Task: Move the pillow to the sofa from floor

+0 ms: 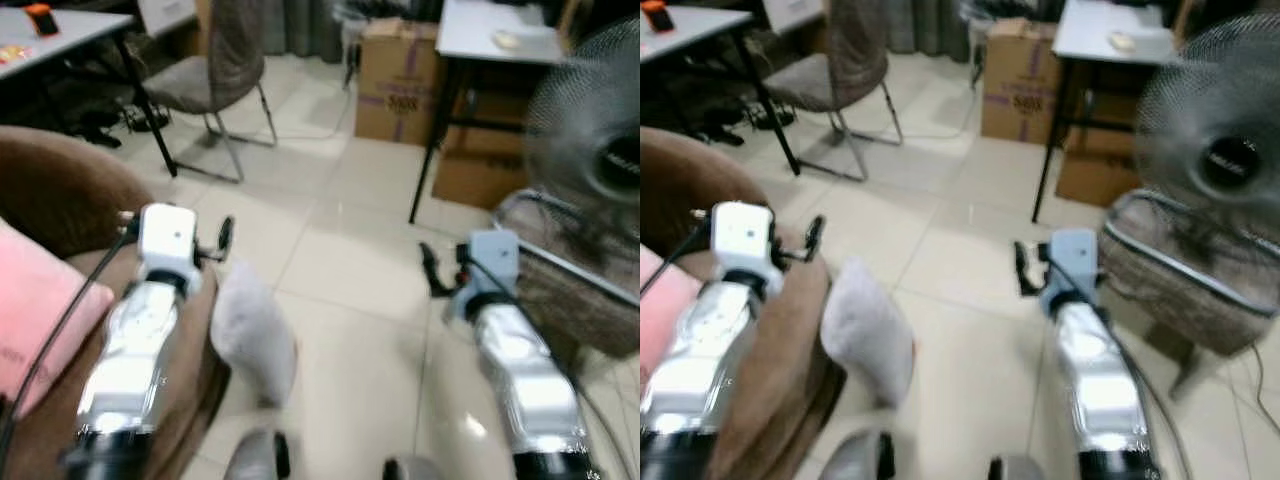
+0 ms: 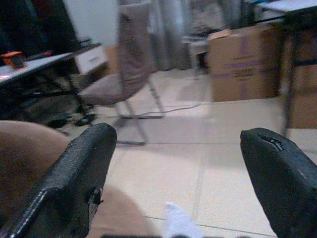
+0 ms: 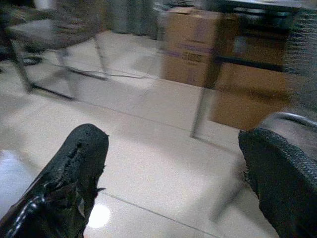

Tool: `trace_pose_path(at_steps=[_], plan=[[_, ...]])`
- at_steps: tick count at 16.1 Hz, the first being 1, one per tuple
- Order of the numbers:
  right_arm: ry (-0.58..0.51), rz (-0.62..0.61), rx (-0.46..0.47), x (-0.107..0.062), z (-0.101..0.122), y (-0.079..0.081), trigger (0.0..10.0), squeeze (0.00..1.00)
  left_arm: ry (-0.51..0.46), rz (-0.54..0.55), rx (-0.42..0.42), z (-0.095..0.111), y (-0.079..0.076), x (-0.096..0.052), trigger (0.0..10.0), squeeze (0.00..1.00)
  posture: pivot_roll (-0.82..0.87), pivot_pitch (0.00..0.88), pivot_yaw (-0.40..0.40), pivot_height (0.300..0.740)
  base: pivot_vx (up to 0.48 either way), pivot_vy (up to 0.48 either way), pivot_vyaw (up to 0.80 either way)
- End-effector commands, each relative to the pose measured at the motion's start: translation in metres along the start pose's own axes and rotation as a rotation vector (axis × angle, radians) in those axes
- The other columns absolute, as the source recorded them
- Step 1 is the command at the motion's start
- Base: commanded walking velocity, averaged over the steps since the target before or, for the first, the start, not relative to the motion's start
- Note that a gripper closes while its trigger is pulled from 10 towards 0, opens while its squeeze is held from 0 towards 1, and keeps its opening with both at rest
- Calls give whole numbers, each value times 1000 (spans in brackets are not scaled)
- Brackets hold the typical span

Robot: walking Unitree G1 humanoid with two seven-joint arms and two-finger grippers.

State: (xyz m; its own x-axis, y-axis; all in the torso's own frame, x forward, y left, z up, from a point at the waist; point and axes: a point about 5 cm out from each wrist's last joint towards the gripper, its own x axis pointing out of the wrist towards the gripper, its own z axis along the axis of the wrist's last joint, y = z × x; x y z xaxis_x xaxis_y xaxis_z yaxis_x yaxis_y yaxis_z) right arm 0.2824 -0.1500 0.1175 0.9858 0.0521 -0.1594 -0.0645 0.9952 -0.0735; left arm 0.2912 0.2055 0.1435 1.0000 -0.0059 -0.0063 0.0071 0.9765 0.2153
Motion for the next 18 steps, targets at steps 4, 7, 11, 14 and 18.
trace_pose_path(at_steps=[4, 7, 11, 14, 18], plan=[[-11, -26, -16, -1, 2, -10, 10000, 0, -7, -23, -12, 2, -8, 1, 10000, 114, -91, 0, 51, 661, 442, 0, 0], [-12, -13, -15, 0, 3, -9, 10000, 0, -6, -26, -11, 1, -9, 0, 10000, 114, -88, 0, 45, 661, 441, 0, 0], [-13, 7, -8, 0, 2, -8, 10000, 0, 22, 0, -3, -4, -7, -2, 10000, 86, -81, 0, 40, 661, 205, 0, 0], [5, 24, 1, -1, 0, -7, 10000, 0, 45, 16, -6, -7, -6, -4, 10000, 78, -77, 0, 34, 652, 0, 0, 0], [5, 29, -1, -1, -1, -8, 10000, 0, 74, 6, -4, -13, -8, -7, 10000, 82, -76, 0, 33, 612, 0, 0, 0]])
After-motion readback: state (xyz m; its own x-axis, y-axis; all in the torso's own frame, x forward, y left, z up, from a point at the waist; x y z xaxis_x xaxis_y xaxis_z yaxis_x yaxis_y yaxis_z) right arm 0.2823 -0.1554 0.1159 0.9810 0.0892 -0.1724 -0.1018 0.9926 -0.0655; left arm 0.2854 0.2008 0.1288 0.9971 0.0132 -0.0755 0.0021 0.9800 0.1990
